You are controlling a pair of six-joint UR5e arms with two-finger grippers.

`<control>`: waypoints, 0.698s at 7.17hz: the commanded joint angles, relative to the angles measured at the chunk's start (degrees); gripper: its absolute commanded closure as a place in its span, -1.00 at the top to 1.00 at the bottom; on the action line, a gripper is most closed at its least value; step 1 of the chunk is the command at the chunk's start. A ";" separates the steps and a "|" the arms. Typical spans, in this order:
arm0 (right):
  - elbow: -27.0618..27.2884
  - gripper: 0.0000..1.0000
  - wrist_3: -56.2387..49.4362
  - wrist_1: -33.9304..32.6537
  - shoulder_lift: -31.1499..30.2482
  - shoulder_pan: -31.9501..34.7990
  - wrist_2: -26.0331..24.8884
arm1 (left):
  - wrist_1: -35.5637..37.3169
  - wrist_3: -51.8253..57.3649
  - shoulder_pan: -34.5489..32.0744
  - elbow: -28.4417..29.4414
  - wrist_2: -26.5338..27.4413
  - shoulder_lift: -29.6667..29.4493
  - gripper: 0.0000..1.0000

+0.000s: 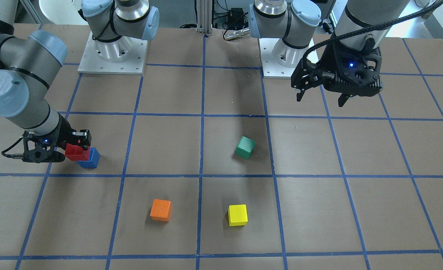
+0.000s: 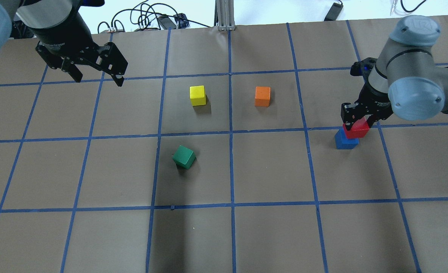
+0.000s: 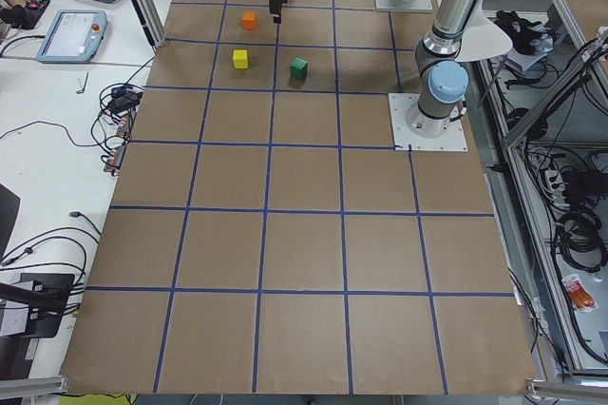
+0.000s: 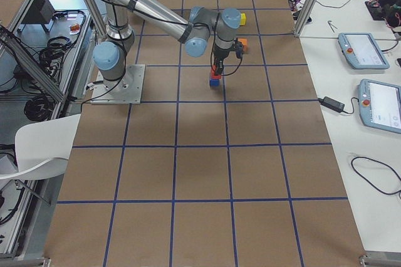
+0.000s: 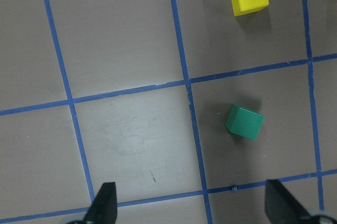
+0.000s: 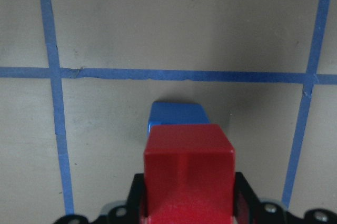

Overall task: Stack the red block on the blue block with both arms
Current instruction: 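Carry the red cube with the right gripper onto the blue cube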

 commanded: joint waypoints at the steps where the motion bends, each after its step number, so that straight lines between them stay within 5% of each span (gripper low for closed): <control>1: 0.24 -1.00 -0.02 0.00 0.00 0.00 0.02 | 0.00 -0.10 0.00 -0.13 0.01 0.04 1.00; 2: 0.24 -1.00 -0.11 0.00 0.09 0.00 0.02 | 0.00 -0.10 0.00 -0.13 0.01 0.04 1.00; 4: 0.33 0.01 -0.20 0.00 0.09 0.00 0.02 | 0.00 -0.10 0.00 -0.13 0.01 0.04 1.00; 5: 0.41 0.35 -0.11 0.00 0.18 0.00 -0.07 | 0.00 -0.10 0.00 -0.13 0.01 0.04 1.00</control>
